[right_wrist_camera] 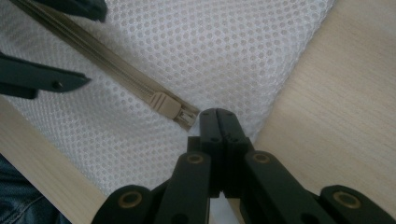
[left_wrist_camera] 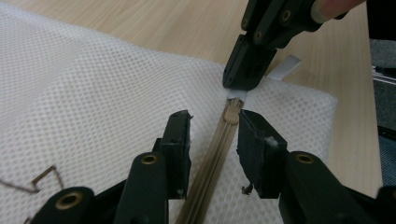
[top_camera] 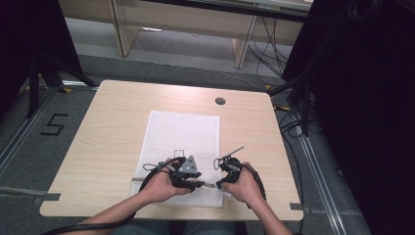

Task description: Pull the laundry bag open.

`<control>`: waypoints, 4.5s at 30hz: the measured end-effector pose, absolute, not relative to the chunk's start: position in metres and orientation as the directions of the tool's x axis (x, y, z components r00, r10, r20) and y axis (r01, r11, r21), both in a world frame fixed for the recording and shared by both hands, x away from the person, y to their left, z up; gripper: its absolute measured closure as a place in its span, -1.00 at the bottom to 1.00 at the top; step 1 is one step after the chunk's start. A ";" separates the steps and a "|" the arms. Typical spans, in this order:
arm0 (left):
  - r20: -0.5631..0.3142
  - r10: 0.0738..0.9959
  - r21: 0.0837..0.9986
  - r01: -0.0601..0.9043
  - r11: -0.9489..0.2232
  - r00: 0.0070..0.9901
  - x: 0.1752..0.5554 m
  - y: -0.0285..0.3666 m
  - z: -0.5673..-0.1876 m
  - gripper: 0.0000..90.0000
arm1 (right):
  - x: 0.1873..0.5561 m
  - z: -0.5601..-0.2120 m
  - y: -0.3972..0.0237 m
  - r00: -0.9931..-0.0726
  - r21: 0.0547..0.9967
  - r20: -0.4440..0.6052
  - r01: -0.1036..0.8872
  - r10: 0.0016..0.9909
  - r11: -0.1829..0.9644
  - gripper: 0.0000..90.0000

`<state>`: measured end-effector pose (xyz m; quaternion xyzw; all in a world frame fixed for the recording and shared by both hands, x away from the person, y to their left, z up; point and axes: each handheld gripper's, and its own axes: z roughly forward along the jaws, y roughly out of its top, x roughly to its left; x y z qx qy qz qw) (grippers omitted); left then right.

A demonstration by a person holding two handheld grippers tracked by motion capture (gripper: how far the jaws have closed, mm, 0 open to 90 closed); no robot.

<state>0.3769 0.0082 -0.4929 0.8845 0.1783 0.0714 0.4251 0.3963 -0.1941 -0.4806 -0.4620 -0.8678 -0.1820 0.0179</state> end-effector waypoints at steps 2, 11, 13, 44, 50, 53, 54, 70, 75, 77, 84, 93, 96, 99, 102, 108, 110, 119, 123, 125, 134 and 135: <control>-0.013 0.356 0.765 0.238 -0.598 0.934 0.378 0.004 -0.495 0.44 | 0.396 -0.481 -0.194 -0.577 0.300 0.187 0.804 0.795 0.513 1.00; -0.033 0.335 0.767 0.239 -0.595 0.941 0.380 -0.013 -0.505 0.52 | 0.395 -0.479 -0.192 -0.569 0.284 0.186 0.811 0.801 0.511 1.00; -0.026 0.325 0.760 0.230 -0.608 0.945 0.381 -0.016 -0.506 0.55 | 0.395 -0.479 -0.192 -0.568 0.288 0.185 0.811 0.802 0.509 1.00; 0.018 0.276 0.740 0.173 -0.650 0.961 0.377 -0.028 -0.503 0.83 | 0.393 -0.480 -0.190 -0.580 0.292 0.167 0.801 0.797 0.522 1.00; -0.003 0.287 0.751 0.192 -0.632 0.958 0.378 -0.021 -0.502 0.83 | 0.394 -0.479 -0.189 -0.576 0.285 0.166 0.805 0.800 0.521 1.00; -0.014 0.292 0.755 0.202 -0.623 0.956 0.378 -0.020 -0.503 0.83 | 0.393 -0.479 -0.189 -0.543 0.259 0.182 0.831 0.820 0.493 1.00; -0.020 0.295 0.757 0.207 -0.620 0.955 0.378 -0.020 -0.503 0.83 | 0.393 -0.479 -0.189 -0.545 0.261 0.182 0.829 0.818 0.494 1.00; -0.007 0.294 0.753 0.198 -0.627 0.956 0.375 -0.016 -0.499 0.83 | 0.393 -0.480 -0.189 -0.570 0.286 0.167 0.809 0.805 0.513 1.00; -0.004 0.294 0.750 0.197 -0.632 0.956 0.375 -0.016 -0.498 0.83 | 0.394 -0.480 -0.189 -0.584 0.293 0.162 0.798 0.796 0.526 1.00; -0.005 0.292 0.750 0.197 -0.631 0.956 0.374 -0.014 -0.498 0.83 | 0.393 -0.480 -0.189 -0.575 0.290 0.167 0.805 0.801 0.518 1.00; -0.005 0.300 0.752 0.201 -0.628 0.954 0.373 -0.010 -0.497 0.83 | 0.393 -0.480 -0.189 -0.583 0.293 0.158 0.798 0.797 0.526 1.00; -0.014 0.304 0.758 0.209 -0.618 0.952 0.374 -0.006 -0.497 0.83 | 0.394 -0.480 -0.189 -0.580 0.291 0.160 0.801 0.799 0.523 1.00; -0.016 0.305 0.760 0.210 -0.615 0.952 0.373 -0.007 -0.497 0.83 | 0.393 -0.480 -0.189 -0.580 0.292 0.162 0.801 0.798 0.523 1.00; -0.008 0.304 0.757 0.205 -0.621 0.952 0.373 -0.005 -0.496 0.83 | 0.393 -0.480 -0.189 -0.580 0.293 0.155 0.800 0.800 0.524 1.00; -0.005 0.304 0.755 0.203 -0.624 0.953 0.374 -0.001 -0.494 0.83 | 0.393 -0.481 -0.189 -0.582 0.295 0.152 0.798 0.799 0.525 1.00; -0.018 0.313 0.763 0.215 -0.610 0.950 0.372 0.000 -0.496 0.83 | 0.393 -0.480 -0.188 -0.569 0.285 0.150 0.808 0.808 0.516 1.00; -0.017 0.313 0.763 0.215 -0.610 0.950 0.372 0.000 -0.496 0.83 | 0.393 -0.480 -0.188 -0.578 0.294 0.150 0.801 0.802 0.522 1.00; -0.007 0.303 0.756 0.203 -0.622 0.953 0.372 0.002 -0.494 0.83 | 0.393 -0.480 -0.188 -0.578 0.294 0.154 0.801 0.801 0.522 1.00; -0.012 0.307 0.759 0.208 -0.617 0.952 0.372 0.005 -0.494 0.83 | 0.393 -0.481 -0.188 -0.581 0.295 0.152 0.799 0.800 0.524 1.00; -0.006 0.306 0.756 0.205 -0.622 0.952 0.372 0.005 -0.494 0.83 | 0.393 -0.481 -0.188 -0.579 0.295 0.152 0.800 0.801 0.523 1.00; 0.001 0.296 0.754 0.194 -0.627 0.955 0.372 0.006 -0.492 0.83 | 0.393 -0.480 -0.189 -0.579 0.293 0.154 0.801 0.801 0.522 1.00; -0.004 0.303 0.755 0.201 -0.624 0.953 0.372 0.007 -0.492 0.83 | 0.393 -0.480 -0.189 -0.583 0.298 0.156 0.798 0.798 0.525 1.00</control>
